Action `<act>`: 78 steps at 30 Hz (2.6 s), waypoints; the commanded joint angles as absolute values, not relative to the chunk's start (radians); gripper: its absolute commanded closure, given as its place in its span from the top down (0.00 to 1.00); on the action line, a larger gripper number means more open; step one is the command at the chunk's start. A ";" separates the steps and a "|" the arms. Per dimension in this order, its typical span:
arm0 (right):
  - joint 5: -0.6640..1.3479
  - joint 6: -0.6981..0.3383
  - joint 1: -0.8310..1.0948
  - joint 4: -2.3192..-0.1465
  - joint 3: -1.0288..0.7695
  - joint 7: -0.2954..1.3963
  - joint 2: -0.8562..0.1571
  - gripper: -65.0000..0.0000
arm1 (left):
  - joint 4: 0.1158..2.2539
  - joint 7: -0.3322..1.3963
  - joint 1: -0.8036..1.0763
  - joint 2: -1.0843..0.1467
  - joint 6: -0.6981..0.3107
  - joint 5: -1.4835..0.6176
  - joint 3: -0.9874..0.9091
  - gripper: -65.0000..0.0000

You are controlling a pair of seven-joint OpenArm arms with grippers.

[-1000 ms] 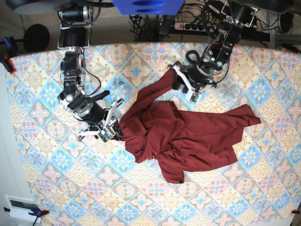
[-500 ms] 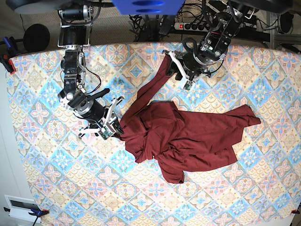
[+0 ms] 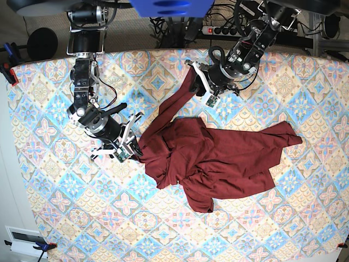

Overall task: Layout the t-shirt on the table in an organized manner, then fold the t-shirt properly
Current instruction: 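Grasp the raised sleeve with the left gripper and pull it outward, then drag the sleeve with the left gripper away from the shirt body, then grasp the bunched shirt fabric with the right gripper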

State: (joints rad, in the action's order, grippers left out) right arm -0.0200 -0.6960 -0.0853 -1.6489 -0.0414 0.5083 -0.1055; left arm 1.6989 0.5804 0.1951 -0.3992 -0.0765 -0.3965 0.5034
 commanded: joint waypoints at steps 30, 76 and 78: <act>-0.004 -0.693 -0.105 -1.670 0.045 0.489 -0.111 0.14 | 1.997 0.631 0.568 -0.774 -0.128 -0.401 -0.441 0.00; -0.005 -0.693 -0.374 -1.353 0.133 0.602 -0.061 0.31 | 1.526 0.552 0.483 -0.573 -0.127 -0.401 -0.751 0.00; -0.005 -0.693 -0.377 -1.343 0.133 0.602 -0.061 0.35 | 1.526 0.552 0.483 -0.572 -0.127 -0.401 -0.751 0.00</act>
State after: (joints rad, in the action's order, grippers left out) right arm -0.0204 -0.6888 -0.3573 -1.3289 0.1337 0.6212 -0.0639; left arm 1.5124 0.5747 0.4797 -0.5491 -0.1284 -0.3996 -0.7403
